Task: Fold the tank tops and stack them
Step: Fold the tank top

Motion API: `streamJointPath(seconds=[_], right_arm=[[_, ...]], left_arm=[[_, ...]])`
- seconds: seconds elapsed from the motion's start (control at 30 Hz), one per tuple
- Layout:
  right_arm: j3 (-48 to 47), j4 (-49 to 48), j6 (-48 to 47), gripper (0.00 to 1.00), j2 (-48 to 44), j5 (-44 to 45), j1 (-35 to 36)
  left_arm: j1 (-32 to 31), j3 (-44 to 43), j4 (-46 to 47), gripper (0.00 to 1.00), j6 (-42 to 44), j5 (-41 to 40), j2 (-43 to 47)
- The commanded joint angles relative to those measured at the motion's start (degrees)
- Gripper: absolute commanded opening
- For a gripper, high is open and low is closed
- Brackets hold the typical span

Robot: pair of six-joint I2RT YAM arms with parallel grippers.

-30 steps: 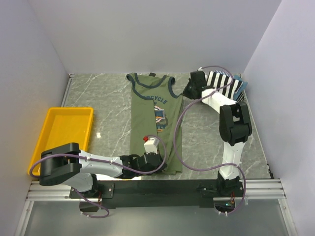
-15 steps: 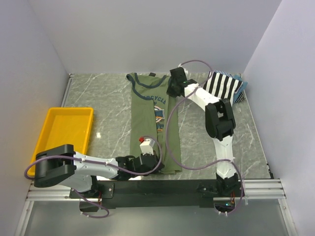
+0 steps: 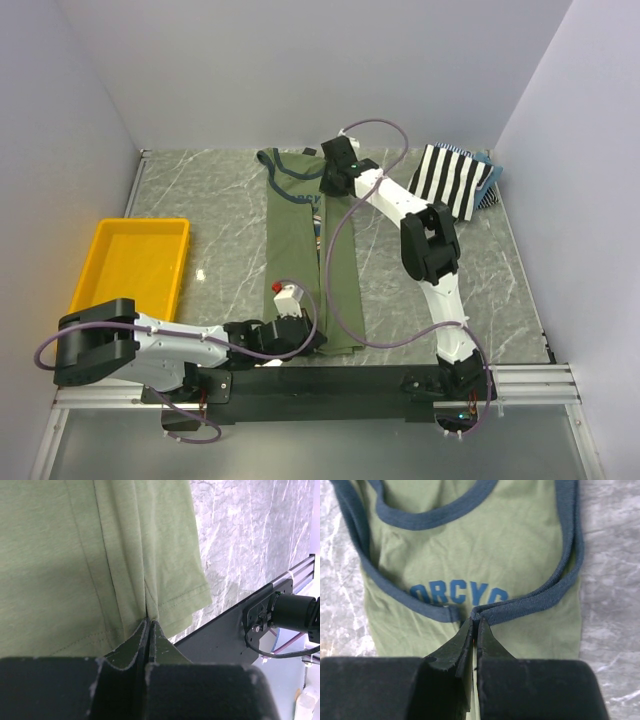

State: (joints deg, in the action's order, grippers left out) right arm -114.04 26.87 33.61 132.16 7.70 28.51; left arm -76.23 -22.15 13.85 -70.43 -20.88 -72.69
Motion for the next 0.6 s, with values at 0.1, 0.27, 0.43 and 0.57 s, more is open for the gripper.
streamJointPath(seconds=[0.1, 0.27, 0.43, 0.57], right_arm=[[-5.7, -0.1, -0.2, 0.0, 2.4, 1.7, 1.3], [-6.7, -0.2, 0.1, 0.0, 3.7, 1.6, 2.0], [-8.5, 0.0, 0.5, 0.0, 5.0, 1.6, 2.7], [-8.9, -0.3, 0.9, 0.0, 5.7, 1.5, 3.4]], left_arm=[[-0.8, 1.4, 0.0, 0.01, -2.3, -0.8, 2.3], [-0.9, 2.1, -0.5, 0.01, -2.7, -0.8, 2.9], [-1.1, 2.7, -1.5, 0.01, -3.2, -1.2, 3.6], [-1.2, 3.4, -2.0, 0.01, -3.8, -1.5, 4.4]])
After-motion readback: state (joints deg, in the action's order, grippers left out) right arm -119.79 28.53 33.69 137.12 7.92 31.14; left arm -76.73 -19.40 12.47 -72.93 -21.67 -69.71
